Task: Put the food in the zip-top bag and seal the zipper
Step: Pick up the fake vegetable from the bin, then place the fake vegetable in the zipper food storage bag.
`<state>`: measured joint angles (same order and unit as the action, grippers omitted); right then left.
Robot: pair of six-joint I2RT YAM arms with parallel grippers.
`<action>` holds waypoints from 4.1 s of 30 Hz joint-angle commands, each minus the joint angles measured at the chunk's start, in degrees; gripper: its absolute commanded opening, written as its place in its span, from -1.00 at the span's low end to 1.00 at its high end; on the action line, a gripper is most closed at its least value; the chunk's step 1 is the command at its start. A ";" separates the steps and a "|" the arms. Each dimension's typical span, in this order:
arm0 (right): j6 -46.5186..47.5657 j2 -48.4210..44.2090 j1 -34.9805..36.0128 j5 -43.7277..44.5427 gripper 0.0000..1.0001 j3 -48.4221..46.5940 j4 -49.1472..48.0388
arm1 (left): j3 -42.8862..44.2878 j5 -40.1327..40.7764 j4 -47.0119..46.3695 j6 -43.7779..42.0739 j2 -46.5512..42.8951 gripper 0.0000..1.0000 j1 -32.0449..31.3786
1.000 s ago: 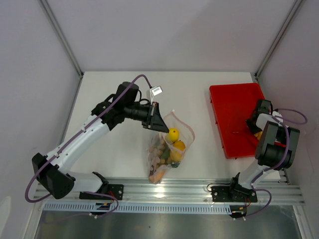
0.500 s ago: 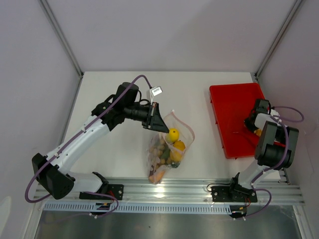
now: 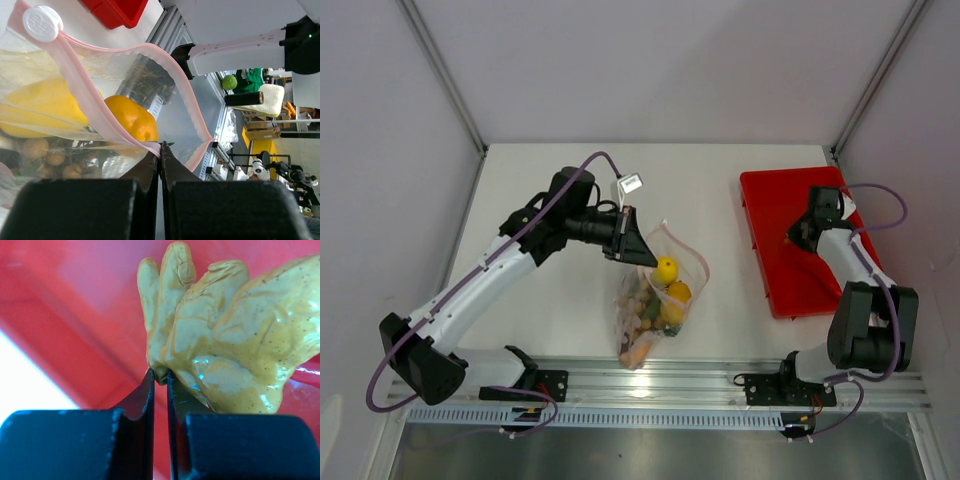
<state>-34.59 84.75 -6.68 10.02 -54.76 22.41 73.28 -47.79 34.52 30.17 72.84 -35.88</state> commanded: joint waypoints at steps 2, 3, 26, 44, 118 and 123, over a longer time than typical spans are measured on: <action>5.05 -7.74 2.46 0.61 -1.00 -5.26 3.68 | -0.76 0.07 -3.58 1.47 -2.96 -0.99 -0.33; 5.32 -8.72 2.37 0.44 -1.00 -5.53 4.82 | -0.77 0.07 -3.67 1.64 -3.14 -0.99 -0.42; 12.09 -26.82 18.96 -13.97 -1.00 -12.38 16.60 | -1.64 -0.64 -6.49 1.20 -1.65 -0.99 -0.42; 11.39 -29.47 44.55 -24.34 -1.00 -24.07 32.60 | 0.29 0.77 -5.78 0.41 0.29 -0.99 -1.04; 6.12 -16.29 -9.14 -10.21 0.59 -7.04 19.19 | -7.10 -2.48 -11.23 1.56 -8.68 -0.99 -1.91; -1.33 -9.01 -9.93 -7.21 0.52 -1.94 12.05 | -6.83 -3.98 -11.67 1.12 -7.45 -0.99 -1.91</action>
<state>-29.36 73.12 -16.16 0.78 -58.13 43.59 66.00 -48.80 26.72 31.48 65.95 -37.54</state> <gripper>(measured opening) 0.778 0.005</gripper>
